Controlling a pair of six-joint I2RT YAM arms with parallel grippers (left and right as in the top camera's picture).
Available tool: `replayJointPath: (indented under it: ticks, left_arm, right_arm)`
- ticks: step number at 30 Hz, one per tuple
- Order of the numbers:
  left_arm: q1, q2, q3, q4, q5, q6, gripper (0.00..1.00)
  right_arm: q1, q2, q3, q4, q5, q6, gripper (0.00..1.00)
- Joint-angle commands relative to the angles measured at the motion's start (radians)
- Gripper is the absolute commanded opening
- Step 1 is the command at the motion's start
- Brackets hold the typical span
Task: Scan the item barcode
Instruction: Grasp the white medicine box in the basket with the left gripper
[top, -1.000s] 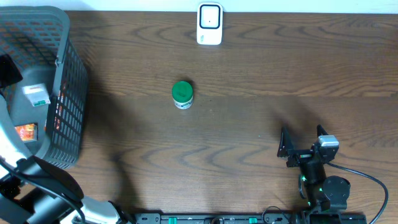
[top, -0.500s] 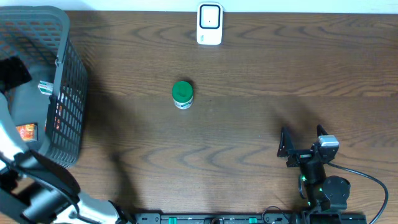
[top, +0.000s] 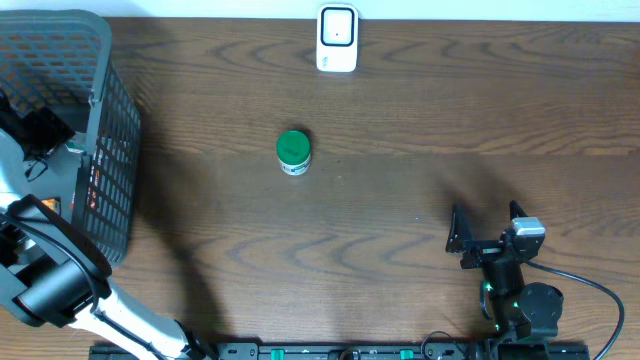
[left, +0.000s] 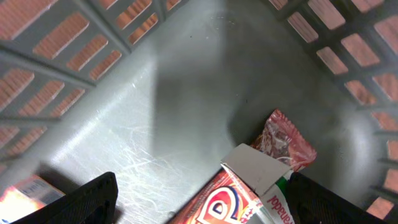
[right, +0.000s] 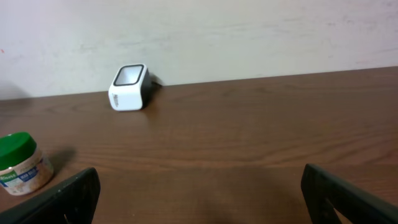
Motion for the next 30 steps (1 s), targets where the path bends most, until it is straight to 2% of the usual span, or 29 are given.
replayJointPath:
  ticks: [1,5,6,8,24,27,30]
  left_arm:
    - [-0.015,-0.012,0.000,0.001,0.010,-0.133,0.88]
    - [-0.032,-0.012,0.000,0.002,0.011,-0.248,0.88]
    - [-0.039,-0.012,0.000,0.002,0.011,-0.281,0.92]
    - [-0.055,-0.012,0.000,0.003,0.011,-0.318,0.94]
    - [-0.134,0.031,0.000,0.000,-0.058,-0.365,0.93]
    - [-0.134,0.066,0.000,-0.004,-0.057,-0.375,0.90]
    - [-0.134,0.099,0.000,-0.006,-0.054,-0.380,0.79]
  right_arm:
    - [0.005,-0.002,-0.001,-0.004,-0.005,-0.015,0.99]
    - [0.005,-0.002,-0.001,-0.004,-0.005,-0.015,0.99]
    - [0.005,-0.002,-0.001,-0.004,-0.005,-0.015,0.99]
    - [0.005,-0.002,-0.001,-0.004,-0.005,-0.015,0.99]
    - [0.005,-0.002,-0.001,-0.004,-0.005,-0.015,0.99]
    - [0.005,-0.002,-0.001,-0.004,-0.005,-0.015,0.99]
    - [0.005,-0.002,-0.001,-0.004,-0.005,-0.015,0.99]
